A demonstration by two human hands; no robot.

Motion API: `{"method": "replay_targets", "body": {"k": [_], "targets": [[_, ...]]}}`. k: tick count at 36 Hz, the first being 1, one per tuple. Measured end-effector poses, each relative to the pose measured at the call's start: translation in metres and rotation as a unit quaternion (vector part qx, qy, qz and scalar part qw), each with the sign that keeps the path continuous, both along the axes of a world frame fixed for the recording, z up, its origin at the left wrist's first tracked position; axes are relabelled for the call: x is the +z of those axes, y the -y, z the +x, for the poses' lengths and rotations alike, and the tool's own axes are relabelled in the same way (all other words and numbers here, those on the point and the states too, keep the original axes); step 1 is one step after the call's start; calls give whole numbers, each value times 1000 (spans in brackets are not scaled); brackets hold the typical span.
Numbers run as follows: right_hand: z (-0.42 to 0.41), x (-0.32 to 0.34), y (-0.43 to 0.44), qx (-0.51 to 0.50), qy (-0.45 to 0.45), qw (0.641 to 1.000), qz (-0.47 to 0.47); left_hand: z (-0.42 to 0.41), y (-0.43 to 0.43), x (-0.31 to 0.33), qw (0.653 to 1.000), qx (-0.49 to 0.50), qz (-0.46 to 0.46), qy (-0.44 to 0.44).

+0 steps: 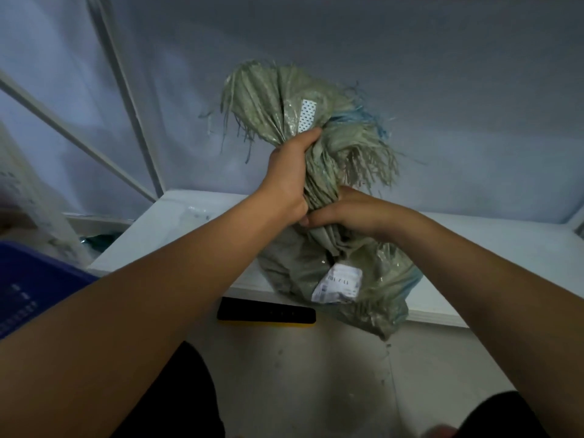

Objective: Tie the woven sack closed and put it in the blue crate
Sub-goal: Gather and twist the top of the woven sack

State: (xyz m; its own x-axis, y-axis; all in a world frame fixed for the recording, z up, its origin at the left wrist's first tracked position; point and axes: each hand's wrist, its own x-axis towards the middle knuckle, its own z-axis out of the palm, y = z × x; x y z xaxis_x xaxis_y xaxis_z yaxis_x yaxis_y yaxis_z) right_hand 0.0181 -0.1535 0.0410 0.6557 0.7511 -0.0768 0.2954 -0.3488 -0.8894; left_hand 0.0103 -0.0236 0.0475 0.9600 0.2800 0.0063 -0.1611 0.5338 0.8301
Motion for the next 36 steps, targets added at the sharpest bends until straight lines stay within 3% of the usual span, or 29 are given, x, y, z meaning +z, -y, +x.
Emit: {"method": "replay_targets", "body": {"k": [17, 36], "targets": [[-87, 9, 2, -10, -65, 998, 9, -93, 10, 17, 999, 37, -28, 12], [-143, 43, 19, 25, -205, 973, -100, -172, 28, 34, 998, 41, -40, -18]]}}
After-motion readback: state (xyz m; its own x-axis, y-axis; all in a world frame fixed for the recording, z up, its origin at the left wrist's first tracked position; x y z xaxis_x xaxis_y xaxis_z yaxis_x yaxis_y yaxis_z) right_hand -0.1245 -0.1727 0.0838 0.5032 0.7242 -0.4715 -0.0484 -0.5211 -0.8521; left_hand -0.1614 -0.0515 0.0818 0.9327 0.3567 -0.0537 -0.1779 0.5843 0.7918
